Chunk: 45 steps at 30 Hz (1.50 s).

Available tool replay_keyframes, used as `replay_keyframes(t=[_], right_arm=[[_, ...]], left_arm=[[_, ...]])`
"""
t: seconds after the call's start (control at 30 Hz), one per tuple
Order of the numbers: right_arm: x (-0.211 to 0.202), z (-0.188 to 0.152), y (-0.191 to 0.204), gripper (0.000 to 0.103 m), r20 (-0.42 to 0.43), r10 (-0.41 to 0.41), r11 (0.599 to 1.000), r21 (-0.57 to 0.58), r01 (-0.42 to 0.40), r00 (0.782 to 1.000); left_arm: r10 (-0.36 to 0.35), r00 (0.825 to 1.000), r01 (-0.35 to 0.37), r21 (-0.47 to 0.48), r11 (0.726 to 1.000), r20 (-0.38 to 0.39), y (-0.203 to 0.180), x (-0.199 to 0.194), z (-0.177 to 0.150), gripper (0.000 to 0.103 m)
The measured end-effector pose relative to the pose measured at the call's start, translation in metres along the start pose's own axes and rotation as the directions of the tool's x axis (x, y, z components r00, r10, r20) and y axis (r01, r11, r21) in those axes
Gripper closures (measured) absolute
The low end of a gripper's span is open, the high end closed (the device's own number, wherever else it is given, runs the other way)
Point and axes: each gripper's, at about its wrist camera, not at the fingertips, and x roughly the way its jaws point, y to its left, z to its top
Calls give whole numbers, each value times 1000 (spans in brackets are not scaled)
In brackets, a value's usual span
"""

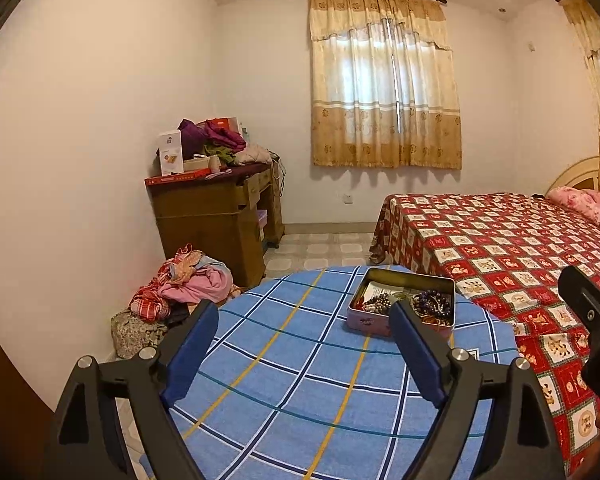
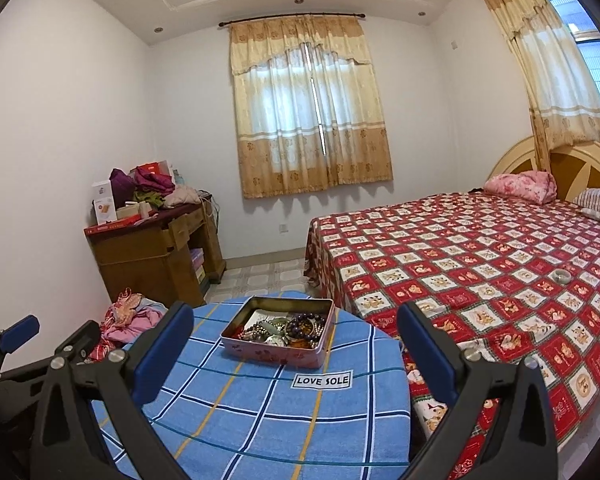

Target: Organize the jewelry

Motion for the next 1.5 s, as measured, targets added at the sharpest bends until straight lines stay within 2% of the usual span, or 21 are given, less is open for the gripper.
replay_keyframes(t=[0.73, 1.5], right_arm=[[15, -5, -2, 0, -41, -3, 1000, 11, 4, 999], [17, -7, -4, 0, -45, -3, 1000, 11, 4, 999]], left_arm=[[10, 1000, -9, 14, 1000, -27, -3, 13, -1, 15], [13, 1000, -12, 20, 1000, -27, -8, 13, -3, 15]])
